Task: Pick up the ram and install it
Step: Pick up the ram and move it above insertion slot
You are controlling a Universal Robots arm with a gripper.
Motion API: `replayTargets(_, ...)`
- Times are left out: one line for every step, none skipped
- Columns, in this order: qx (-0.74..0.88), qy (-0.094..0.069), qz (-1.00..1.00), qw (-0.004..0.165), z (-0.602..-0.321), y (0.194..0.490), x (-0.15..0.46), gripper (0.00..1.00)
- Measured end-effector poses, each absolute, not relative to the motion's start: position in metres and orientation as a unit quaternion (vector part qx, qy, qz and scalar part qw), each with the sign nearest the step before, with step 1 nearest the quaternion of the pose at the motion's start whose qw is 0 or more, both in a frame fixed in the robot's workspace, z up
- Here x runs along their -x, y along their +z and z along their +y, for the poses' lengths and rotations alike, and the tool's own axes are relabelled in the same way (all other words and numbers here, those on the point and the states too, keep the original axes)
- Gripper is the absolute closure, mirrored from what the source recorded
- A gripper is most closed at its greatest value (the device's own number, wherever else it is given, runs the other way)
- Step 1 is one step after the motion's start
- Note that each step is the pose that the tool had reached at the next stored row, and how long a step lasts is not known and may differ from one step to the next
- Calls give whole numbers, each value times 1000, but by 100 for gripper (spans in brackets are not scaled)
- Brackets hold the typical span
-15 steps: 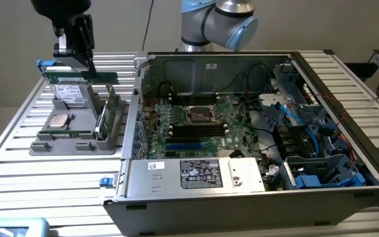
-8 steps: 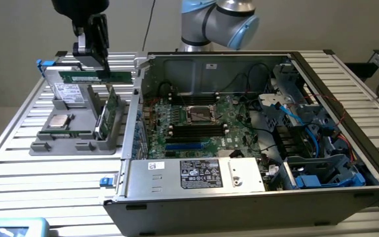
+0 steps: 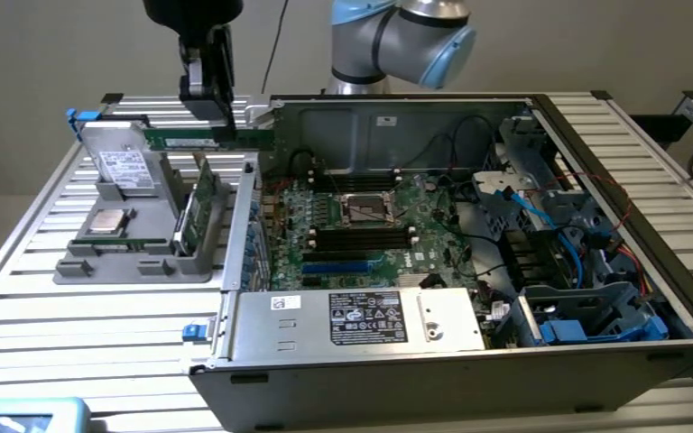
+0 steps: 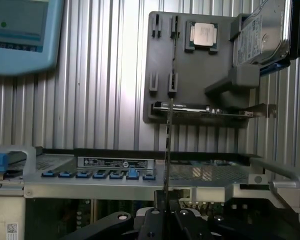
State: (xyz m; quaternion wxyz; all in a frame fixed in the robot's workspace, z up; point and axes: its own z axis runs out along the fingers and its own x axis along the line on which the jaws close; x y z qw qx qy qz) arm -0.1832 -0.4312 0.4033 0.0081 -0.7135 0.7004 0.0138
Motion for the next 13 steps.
replayTargets(714, 14, 700, 8, -431, 403, 179, 87)
replayTargets(714, 14, 700, 8, -431, 403, 174, 87)
replayTargets(714, 14, 700, 8, -431, 404, 169, 87)
replayTargets(714, 14, 700, 8, -431, 404, 165, 87)
replayTargets(714, 14, 700, 8, -431, 404, 160, 87)
replayTargets(714, 14, 700, 8, -431, 404, 156, 87)
replayTargets(714, 14, 700, 8, -431, 404, 151, 87)
replayTargets(714, 14, 700, 8, -431, 404, 147, 87)
replayTargets(714, 14, 700, 8, -431, 404, 142, 87)
replayTargets(714, 14, 700, 8, -431, 404, 138, 87)
replayTargets(714, 14, 700, 8, -431, 404, 133, 87)
replayTargets(714, 14, 700, 8, -431, 404, 129, 87)
replayTargets(714, 14, 700, 8, -431, 404, 124, 87)
